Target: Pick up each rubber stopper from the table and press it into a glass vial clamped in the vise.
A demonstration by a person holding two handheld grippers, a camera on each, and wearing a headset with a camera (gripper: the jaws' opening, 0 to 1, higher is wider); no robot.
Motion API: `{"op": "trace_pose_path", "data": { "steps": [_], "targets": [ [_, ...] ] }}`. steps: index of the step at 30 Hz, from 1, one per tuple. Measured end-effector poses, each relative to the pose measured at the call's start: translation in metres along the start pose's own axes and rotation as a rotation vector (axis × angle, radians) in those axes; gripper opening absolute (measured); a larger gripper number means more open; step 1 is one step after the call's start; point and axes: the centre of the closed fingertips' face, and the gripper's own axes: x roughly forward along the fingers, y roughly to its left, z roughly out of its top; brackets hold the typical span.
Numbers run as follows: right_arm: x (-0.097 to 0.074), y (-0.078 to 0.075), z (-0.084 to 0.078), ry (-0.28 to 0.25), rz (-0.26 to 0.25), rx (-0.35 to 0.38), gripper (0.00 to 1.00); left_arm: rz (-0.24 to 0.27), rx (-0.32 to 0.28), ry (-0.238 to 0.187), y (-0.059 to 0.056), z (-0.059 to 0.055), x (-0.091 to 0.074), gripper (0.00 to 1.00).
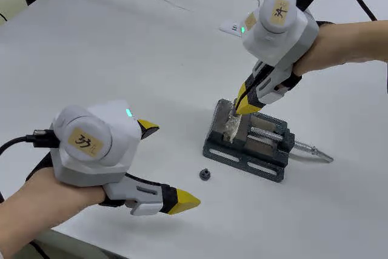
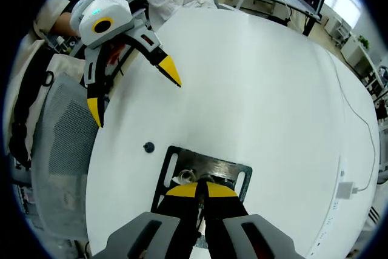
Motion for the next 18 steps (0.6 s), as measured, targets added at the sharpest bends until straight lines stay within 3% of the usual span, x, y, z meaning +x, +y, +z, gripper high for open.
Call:
{"op": "trace_pose_path", "data": {
  "steps": [18],
  "targets": [
    [-0.0020, 0.0034, 0.0018, 0.007, -0.012, -0.014, 0.00, -0.009, -0.005, 0.000, -0.0017, -0.0011, 0.0004, 0.84]
  ]
}}
